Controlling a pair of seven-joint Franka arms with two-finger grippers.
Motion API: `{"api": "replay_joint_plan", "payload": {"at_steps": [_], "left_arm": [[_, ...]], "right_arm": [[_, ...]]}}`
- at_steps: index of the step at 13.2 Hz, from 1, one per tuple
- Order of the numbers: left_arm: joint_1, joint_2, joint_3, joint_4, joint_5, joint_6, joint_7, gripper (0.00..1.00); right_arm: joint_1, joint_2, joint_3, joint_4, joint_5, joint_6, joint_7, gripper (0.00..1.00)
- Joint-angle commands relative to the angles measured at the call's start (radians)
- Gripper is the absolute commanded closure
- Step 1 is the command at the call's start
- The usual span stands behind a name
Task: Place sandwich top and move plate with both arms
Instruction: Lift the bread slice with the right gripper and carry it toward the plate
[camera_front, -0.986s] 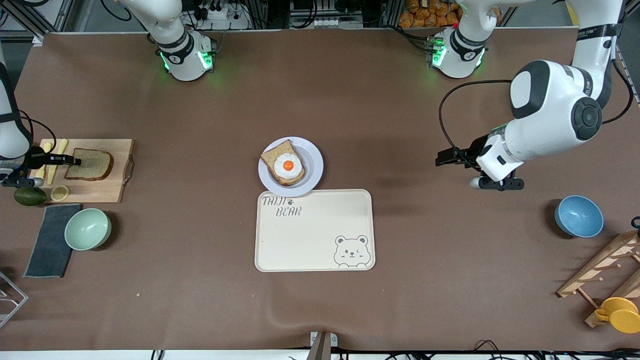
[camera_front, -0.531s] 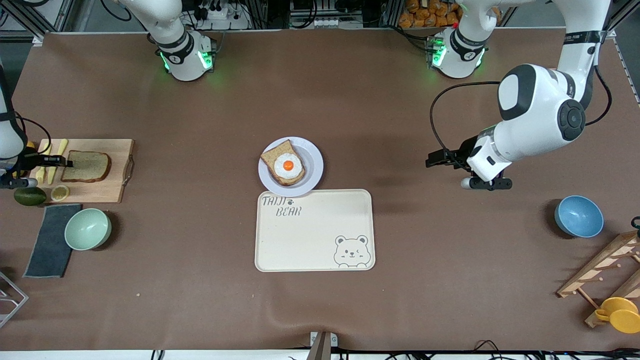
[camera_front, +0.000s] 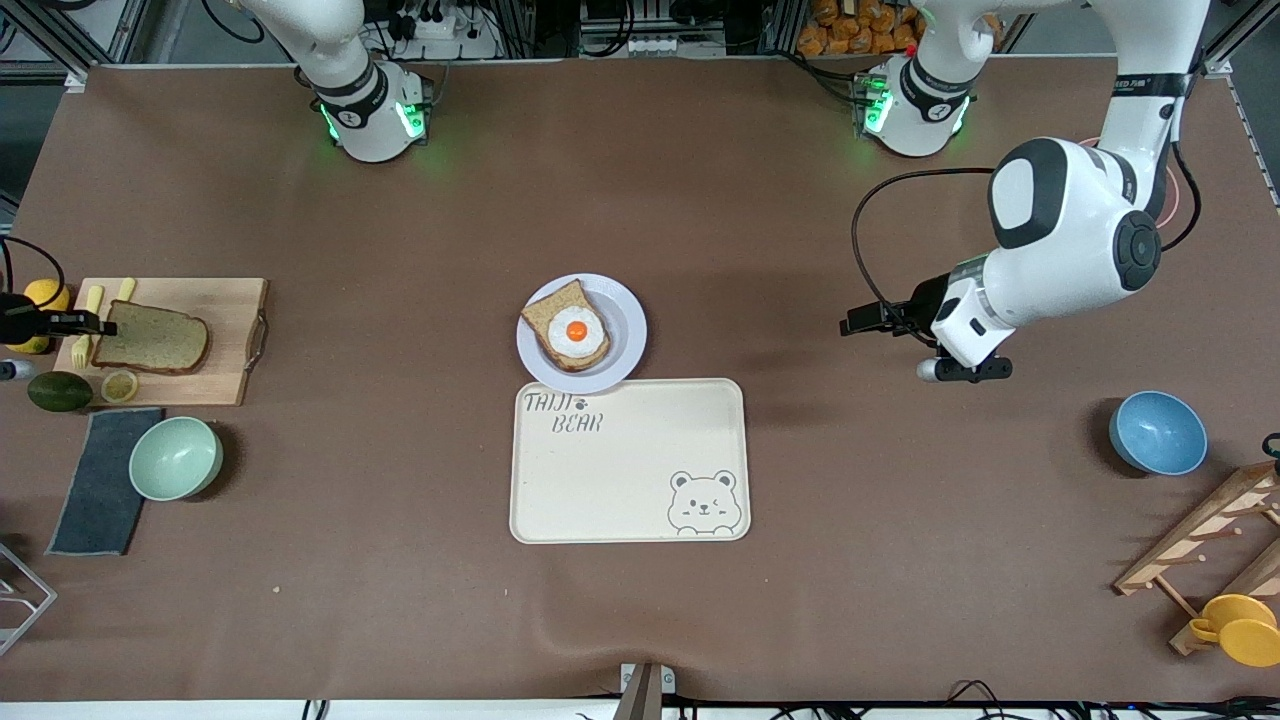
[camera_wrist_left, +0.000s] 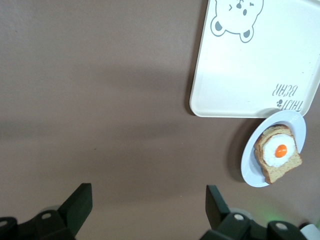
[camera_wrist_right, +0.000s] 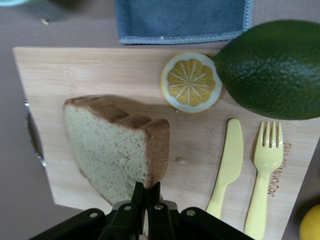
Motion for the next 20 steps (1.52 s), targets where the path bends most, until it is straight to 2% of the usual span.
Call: {"api": "replay_joint_plan", "payload": {"at_steps": [1, 4, 7, 10, 15, 18, 20], "left_arm": [[0.005, 0.014, -0.008, -0.006, -0.05, 0.019, -0.005, 0.0], [0.007, 0.019, -0.008, -0.008, -0.064, 0.019, -0.005, 0.0], [0.011, 0.037, -0.008, -0.005, -0.066, 0.019, -0.001, 0.0], [0.016, 0.045, -0.008, -0.006, -0.066, 0.019, 0.011, 0.0], [0.016, 0.082, -0.008, 0.005, -0.064, 0.02, 0.018, 0.0], [0.016, 0.097, -0.008, 0.005, -0.064, 0.042, 0.018, 0.0], [0.016, 0.103, -0.008, 0.006, -0.066, 0.046, 0.018, 0.0]], "right_arm": [[-0.004, -0.031, 0.031, 0.045, 0.019, -0.074, -0.015, 1.0], [0.013, -0.031, 0.041, 0.128, 0.055, -0.188, -0.014, 1.0], [0.047, -0.034, 0.048, 0.151, 0.083, -0.225, -0.011, 1.0], [0.099, -0.033, 0.059, 0.148, 0.198, -0.251, 0.002, 1.0], [0.294, -0.026, 0.058, 0.139, 0.33, -0.256, 0.234, 1.0], [0.415, -0.029, 0.059, 0.14, 0.335, -0.265, 0.452, 1.0], [0.487, -0.029, 0.059, 0.139, 0.379, -0.279, 0.559, 1.0]]}}
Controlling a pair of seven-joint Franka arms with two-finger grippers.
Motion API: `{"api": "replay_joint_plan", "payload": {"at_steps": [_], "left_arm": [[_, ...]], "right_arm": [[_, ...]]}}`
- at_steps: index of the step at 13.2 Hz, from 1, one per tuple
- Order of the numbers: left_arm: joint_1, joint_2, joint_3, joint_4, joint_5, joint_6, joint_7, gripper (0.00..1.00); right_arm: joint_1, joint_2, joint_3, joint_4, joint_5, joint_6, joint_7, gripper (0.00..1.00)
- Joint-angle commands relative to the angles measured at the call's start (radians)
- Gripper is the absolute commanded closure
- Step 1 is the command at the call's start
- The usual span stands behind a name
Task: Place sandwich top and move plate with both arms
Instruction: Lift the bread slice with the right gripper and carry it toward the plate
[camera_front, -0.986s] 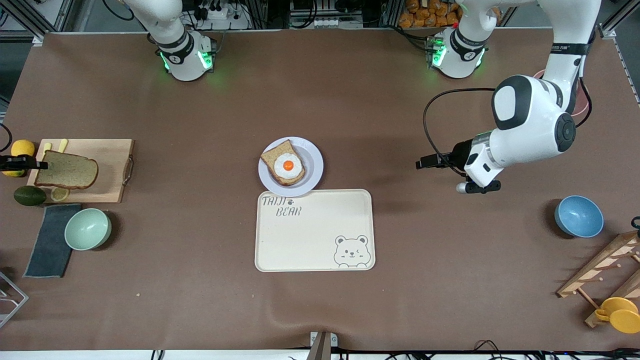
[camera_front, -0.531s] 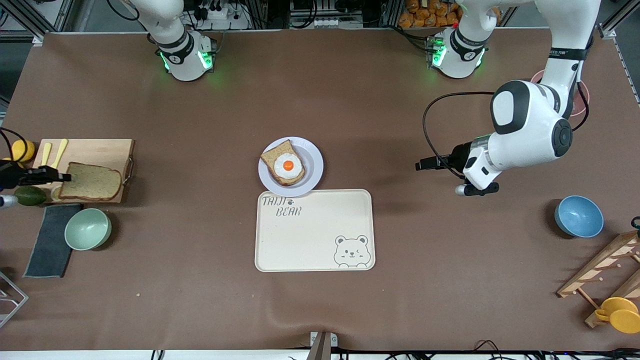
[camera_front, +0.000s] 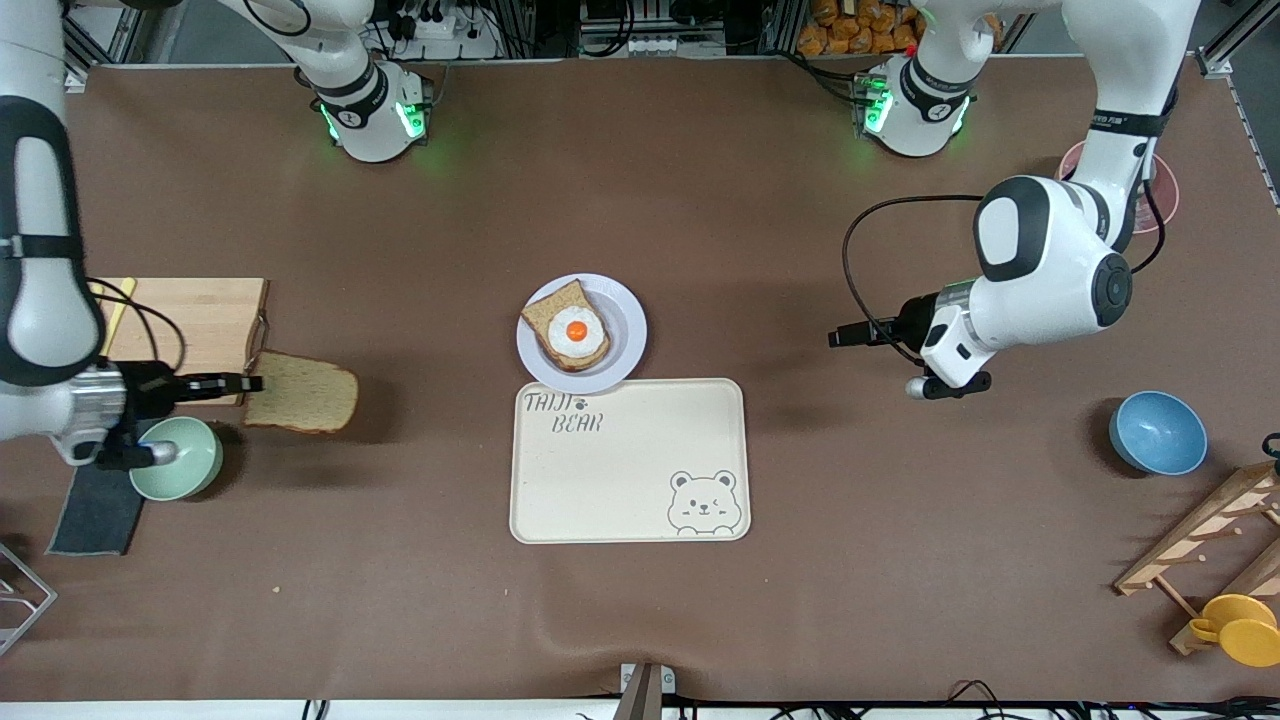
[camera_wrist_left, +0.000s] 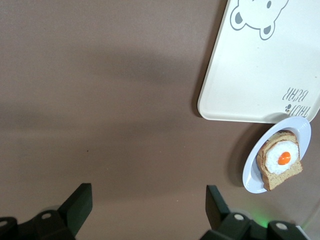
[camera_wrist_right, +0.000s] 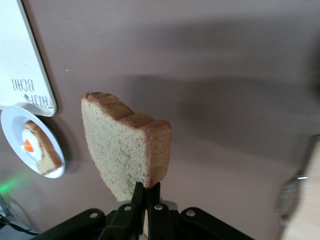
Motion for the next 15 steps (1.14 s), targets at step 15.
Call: {"api": "replay_joint_plan", "payload": {"at_steps": [15], "left_arm": [[0.003, 0.023, -0.008, 0.016, -0.023, 0.029, 0.014, 0.0]], "right_arm": [[0.472, -0.072, -0.01, -0.237, 0.364, 0.164, 0.548, 1.0]]}}
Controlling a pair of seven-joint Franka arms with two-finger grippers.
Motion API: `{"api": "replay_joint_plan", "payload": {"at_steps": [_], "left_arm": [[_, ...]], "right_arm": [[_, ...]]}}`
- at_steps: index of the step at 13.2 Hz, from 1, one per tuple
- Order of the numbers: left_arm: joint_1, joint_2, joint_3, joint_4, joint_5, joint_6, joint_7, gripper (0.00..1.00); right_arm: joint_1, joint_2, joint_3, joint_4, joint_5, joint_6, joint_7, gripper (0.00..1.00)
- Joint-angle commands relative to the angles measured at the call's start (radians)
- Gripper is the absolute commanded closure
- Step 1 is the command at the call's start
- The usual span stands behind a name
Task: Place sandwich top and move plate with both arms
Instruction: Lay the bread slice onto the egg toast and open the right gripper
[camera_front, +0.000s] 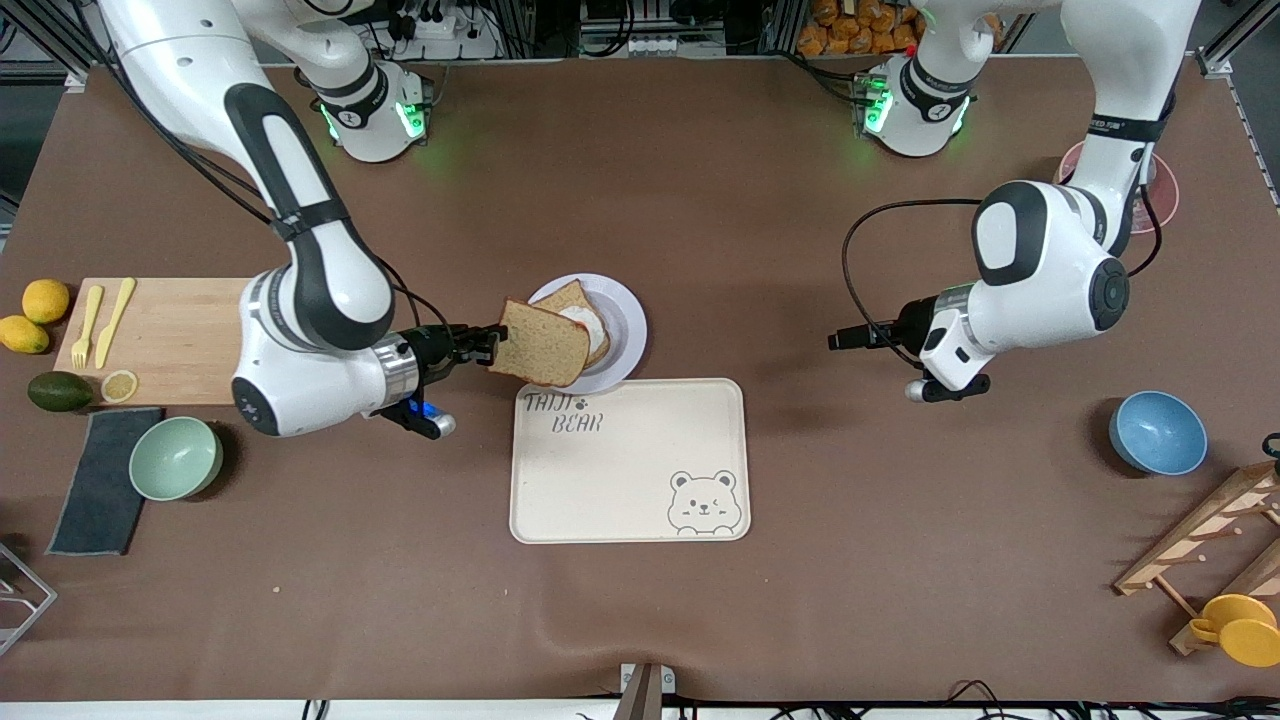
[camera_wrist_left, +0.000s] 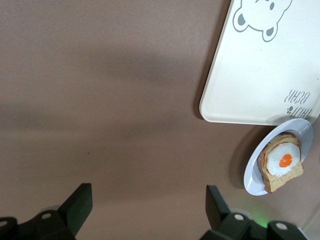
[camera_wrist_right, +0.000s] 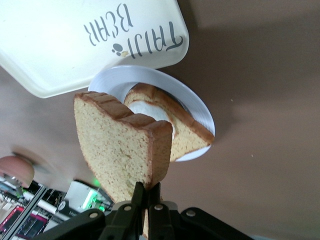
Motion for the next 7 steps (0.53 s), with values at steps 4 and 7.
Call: {"api": "replay_joint_plan", "payload": {"at_steps": [4, 7], "left_arm": [[0.001, 0.027, -0.008, 0.016, -0.023, 0.028, 0.014, 0.0], [0.004, 0.028, -0.008, 0.016, -0.023, 0.029, 0.022, 0.0]], "right_arm": [[0.028, -0.106, -0.011, -0.192, 0.069, 0.07, -0.131, 1.0], [0.055, -0.117, -0.011, -0.241, 0.077, 0.144, -0.137, 1.0]]}}
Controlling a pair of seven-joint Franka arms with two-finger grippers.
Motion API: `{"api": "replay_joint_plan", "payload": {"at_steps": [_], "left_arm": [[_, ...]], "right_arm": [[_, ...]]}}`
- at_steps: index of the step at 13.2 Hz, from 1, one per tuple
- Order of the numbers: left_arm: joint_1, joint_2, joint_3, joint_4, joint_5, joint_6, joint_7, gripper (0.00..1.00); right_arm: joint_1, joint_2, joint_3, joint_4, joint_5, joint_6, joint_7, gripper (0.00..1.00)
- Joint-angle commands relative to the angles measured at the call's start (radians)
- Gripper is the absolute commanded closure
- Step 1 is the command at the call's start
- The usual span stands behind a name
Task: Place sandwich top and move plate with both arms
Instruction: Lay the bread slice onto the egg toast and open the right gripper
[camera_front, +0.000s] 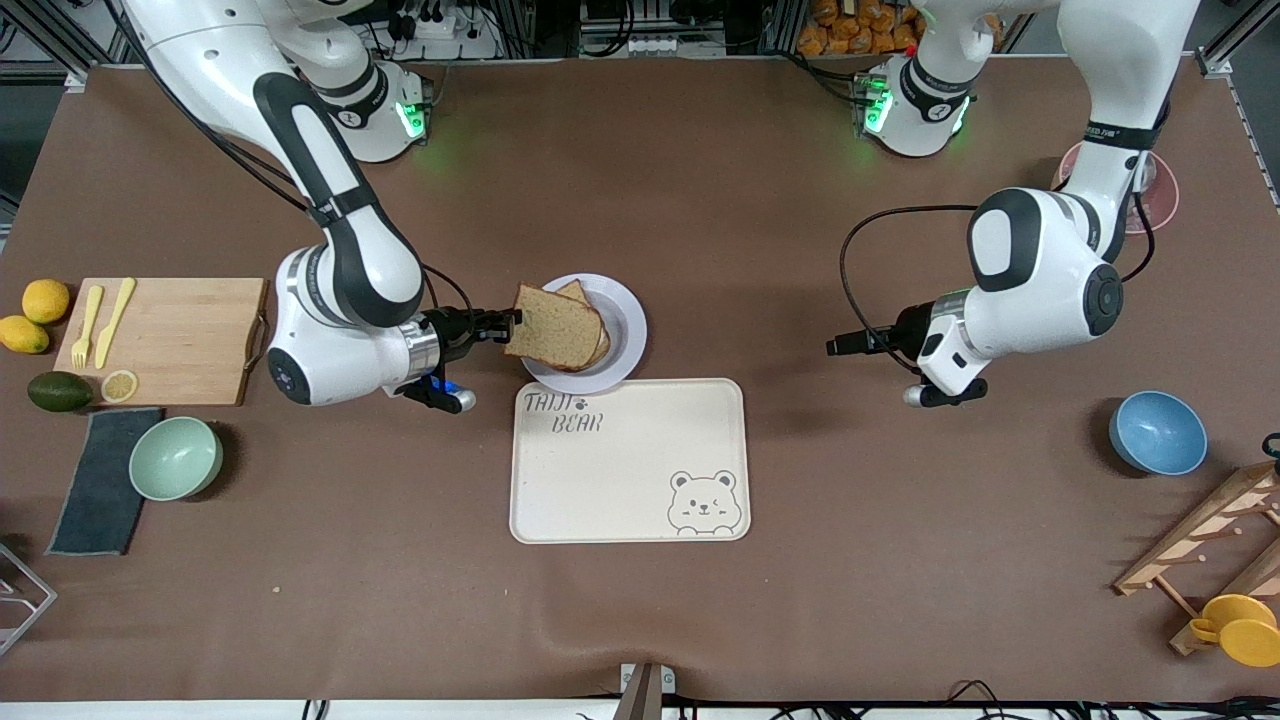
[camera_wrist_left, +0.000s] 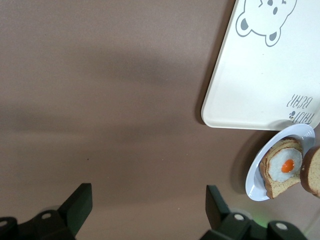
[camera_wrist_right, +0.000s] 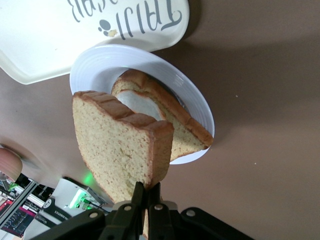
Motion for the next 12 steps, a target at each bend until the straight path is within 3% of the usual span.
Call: {"api": "replay_joint_plan", "payload": {"at_steps": [1, 6, 12], "left_arm": [[0.005, 0.009, -0.007, 0.01, -0.023, 0.009, 0.021, 0.0], [0.008, 0.016, -0.007, 0.011, -0.023, 0.009, 0.021, 0.0], [0.008, 0.019, -0.007, 0.011, -0.023, 0.011, 0.021, 0.0]], "right_arm": [[0.03, -0.05, -0.007, -0.086, 0.03, 0.065, -0.019, 1.0], [0.044, -0.039, -0.007, -0.136, 0.11, 0.119, -0.103, 1.0], [0.055, -0.007, -0.009, -0.146, 0.11, 0.119, -0.108, 1.0]]}}
